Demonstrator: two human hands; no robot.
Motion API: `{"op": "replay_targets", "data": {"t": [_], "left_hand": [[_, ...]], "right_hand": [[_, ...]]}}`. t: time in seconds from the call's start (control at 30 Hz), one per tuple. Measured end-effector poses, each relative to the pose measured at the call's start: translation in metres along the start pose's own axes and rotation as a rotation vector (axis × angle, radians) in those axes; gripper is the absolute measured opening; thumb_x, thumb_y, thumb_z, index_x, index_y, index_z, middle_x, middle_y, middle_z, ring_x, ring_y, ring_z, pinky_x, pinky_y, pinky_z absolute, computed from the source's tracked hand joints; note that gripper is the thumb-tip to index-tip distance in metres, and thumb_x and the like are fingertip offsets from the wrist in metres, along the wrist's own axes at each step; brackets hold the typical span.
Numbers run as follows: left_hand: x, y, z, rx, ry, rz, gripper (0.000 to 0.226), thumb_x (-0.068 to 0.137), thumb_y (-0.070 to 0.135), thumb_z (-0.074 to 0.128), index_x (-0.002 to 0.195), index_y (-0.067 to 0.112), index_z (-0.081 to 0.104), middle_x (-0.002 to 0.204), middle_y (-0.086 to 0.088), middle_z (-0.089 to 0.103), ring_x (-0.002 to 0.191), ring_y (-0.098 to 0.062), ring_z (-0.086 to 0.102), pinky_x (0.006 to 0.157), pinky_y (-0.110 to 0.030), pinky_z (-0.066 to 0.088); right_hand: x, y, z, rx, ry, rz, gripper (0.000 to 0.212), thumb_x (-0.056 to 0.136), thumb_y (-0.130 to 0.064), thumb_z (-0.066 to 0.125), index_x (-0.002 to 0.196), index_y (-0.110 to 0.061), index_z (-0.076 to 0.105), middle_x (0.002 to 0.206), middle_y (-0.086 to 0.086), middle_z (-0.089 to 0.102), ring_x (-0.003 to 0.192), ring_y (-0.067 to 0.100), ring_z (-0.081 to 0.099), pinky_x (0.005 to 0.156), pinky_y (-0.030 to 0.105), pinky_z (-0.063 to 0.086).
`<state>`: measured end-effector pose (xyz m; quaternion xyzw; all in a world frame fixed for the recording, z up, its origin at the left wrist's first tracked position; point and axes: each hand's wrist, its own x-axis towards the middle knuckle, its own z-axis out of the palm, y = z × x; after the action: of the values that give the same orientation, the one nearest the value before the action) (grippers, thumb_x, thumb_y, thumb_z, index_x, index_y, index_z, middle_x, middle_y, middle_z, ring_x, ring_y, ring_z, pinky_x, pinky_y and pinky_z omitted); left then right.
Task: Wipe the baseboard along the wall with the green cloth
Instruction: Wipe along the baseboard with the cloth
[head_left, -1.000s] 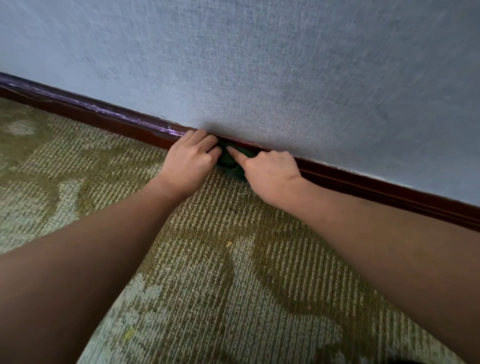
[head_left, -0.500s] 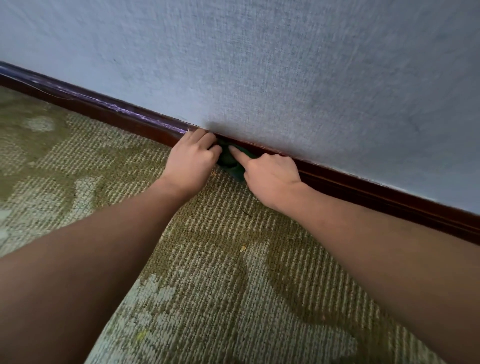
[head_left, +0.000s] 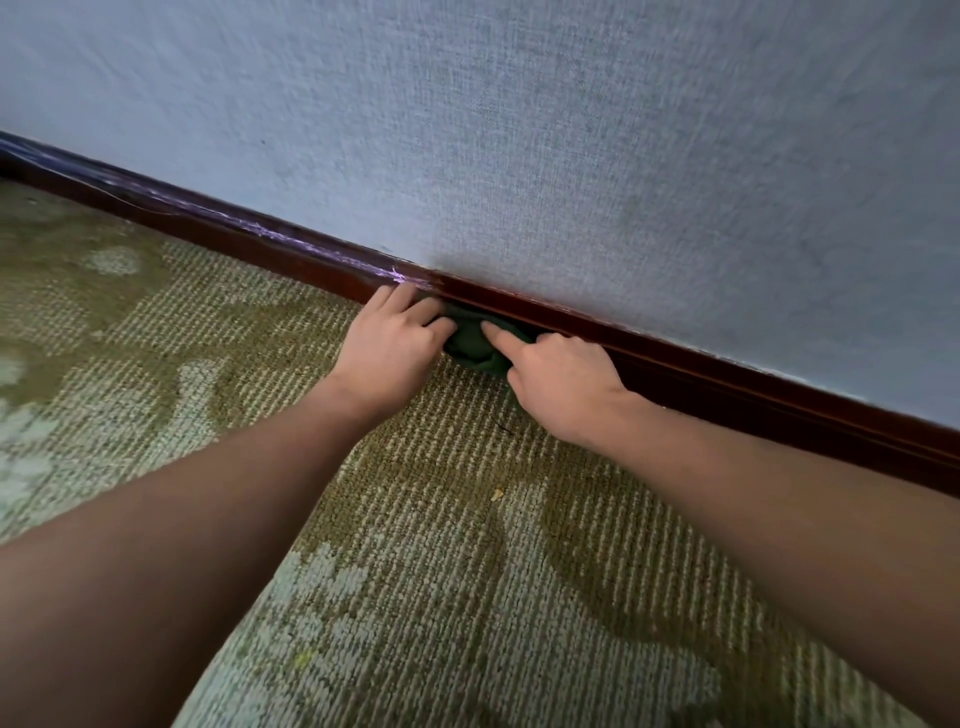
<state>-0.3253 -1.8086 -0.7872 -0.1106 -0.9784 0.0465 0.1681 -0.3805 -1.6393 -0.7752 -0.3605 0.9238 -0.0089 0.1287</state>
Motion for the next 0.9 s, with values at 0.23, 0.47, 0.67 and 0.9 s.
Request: {"op": "replay_targets", "data": {"t": [0.23,0.47,0.67,0.9], "left_hand": [[-0.001,0.002,-0.014,-0.078,-0.048,-0.146,0.015,0.068,0.0,0.068,0.083,0.0,0.072,0.082,-0.013,0.07,0.082,-0.036,0.058,0.071,-0.04,0.046],[-0.01,-0.001,-0.022,-0.045,-0.075,-0.135,0.009,0.071,0.003,0.069,0.077,-0.004,0.07,0.078,-0.017,0.068,0.081,-0.037,0.058,0.069,-0.042,0.049],[-0.01,0.008,-0.031,0.0,-0.157,-0.027,0.014,0.061,-0.006,0.07,0.071,-0.008,0.061,0.078,-0.024,0.063,0.074,-0.038,0.059,0.065,-0.043,0.051],[-0.012,0.014,-0.031,-0.062,-0.237,-0.075,0.019,0.073,-0.004,0.06,0.091,-0.001,0.053,0.091,-0.019,0.059,0.08,-0.033,0.053,0.072,-0.039,0.039]], "right_hand": [[-0.001,-0.004,-0.004,0.147,0.001,0.001,0.049,0.099,-0.02,0.029,0.145,-0.034,0.018,0.081,0.005,0.049,0.057,0.016,0.044,0.047,0.027,0.033],[0.0,-0.009,-0.008,0.408,0.052,-0.01,0.045,0.097,-0.014,0.034,0.139,-0.031,0.036,0.101,0.007,0.046,0.065,0.016,0.047,0.06,0.029,0.046],[0.001,-0.016,-0.01,0.568,0.071,0.034,0.046,0.091,-0.002,0.04,0.128,-0.027,0.051,0.111,0.01,0.048,0.081,0.024,0.054,0.068,0.032,0.051],[-0.002,-0.021,-0.02,0.6,0.028,0.016,0.044,0.087,0.001,0.037,0.117,-0.026,0.054,0.11,0.011,0.056,0.084,0.028,0.057,0.071,0.04,0.052]]}}
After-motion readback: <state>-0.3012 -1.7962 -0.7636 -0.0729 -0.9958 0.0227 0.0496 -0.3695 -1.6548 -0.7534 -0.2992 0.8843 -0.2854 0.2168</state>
